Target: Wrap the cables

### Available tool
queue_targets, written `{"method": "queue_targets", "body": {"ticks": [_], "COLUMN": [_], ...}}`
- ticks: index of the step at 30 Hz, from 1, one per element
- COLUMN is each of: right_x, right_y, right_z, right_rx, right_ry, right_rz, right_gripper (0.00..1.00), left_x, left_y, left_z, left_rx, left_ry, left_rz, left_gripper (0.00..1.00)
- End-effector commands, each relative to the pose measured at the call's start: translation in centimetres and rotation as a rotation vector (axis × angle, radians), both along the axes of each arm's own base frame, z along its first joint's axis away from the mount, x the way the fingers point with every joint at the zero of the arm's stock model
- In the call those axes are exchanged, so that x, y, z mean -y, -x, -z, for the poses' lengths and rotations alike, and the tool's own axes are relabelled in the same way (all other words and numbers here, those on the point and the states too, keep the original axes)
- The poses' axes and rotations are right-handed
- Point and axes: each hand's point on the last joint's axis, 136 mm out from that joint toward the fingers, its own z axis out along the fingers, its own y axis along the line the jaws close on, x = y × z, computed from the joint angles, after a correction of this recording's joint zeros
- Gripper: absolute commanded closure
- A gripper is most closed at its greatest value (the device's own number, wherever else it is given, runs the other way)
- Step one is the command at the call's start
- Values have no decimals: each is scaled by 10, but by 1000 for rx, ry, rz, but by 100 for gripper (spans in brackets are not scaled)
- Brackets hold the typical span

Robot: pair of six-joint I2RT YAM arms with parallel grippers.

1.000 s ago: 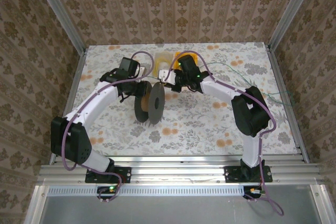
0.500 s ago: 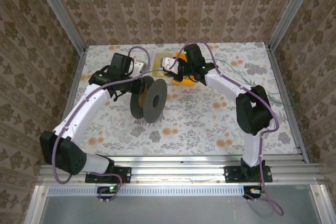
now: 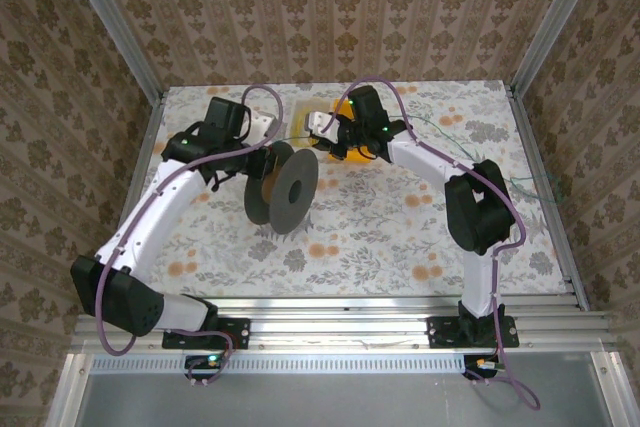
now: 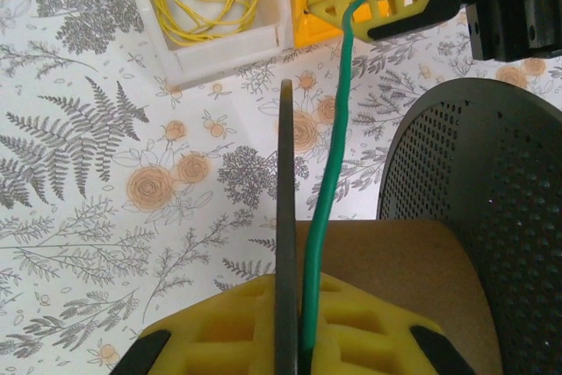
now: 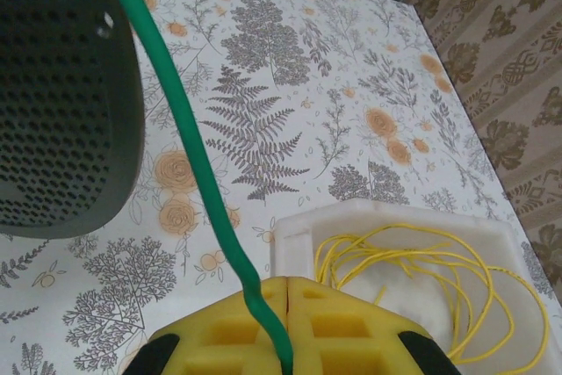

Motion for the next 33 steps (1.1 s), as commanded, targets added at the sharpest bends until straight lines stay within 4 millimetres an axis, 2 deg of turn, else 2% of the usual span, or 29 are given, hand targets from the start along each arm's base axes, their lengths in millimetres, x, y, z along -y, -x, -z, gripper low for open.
{"method": "queue_targets", "body": {"ticks": [1,12,13,17,20,22,28,33], "right_x": [58,72,73,76,77,78,82,90], "right_y": [-34,-27,-28,-29,-29,-30,-31,-32], "right_z": [40,53,52,51,47,43,32,32], "right_rx": [-100,-164,-166,-175,-169,-164,-151,-146], "right_ry": [98,110,110,98,88,76,50,49], "right_rz": [208,246,250,260,252,248,246,260], "right_gripper": [100,100,98,73,60,55,53,52], "left_x": [-17,-34,-35,-35,-36,-36,-39,-40], "left_y": [13,-1,-2,-2,-2,-3,-4,-5], "left_z": [-42,-70,-72,-82,-87,-92,-108,-128], "left_rx": [81,174,178,196,204,212,236,268], "left_ry": [22,6,9,33,47,62,84,127], "left_rz": [-15,-65,-65,-58,-54,-51,-38,-29], "left_gripper": [100,100,100,100,100,100,100,100]}}
